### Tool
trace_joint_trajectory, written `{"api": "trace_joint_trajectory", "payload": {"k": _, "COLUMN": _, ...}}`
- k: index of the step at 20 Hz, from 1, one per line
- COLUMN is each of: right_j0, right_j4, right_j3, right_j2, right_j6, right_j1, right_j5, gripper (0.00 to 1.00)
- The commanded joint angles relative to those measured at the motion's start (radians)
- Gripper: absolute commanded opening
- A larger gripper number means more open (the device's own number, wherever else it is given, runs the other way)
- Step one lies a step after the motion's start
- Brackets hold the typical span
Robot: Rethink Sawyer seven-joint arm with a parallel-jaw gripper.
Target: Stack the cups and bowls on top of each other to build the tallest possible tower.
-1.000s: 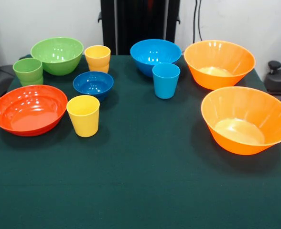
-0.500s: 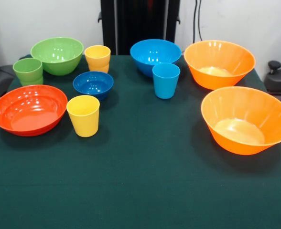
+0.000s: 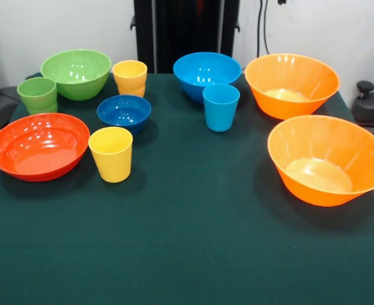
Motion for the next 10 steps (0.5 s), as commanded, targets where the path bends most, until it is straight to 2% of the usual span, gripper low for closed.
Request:
{"api": "trace_joint_trajectory", "payload": {"k": 1, "right_j0": -0.019, "right_j4": -0.027, "right_j3": 0.055, "right_j2": 0.113, "right_j6": -0.006, "right_j1": 0.113, "right_j5": -0.105, "gripper": 1.0}}
{"api": "trace_joint_trajectory", "payload": {"k": 10, "right_j0": -0.01, "right_j4": -0.054, "right_j3": 0.017, "right_j2": 0.102, "right_j6": 0.012, "right_j1": 0.136, "right_j5": -0.096, "gripper": 1.0}}
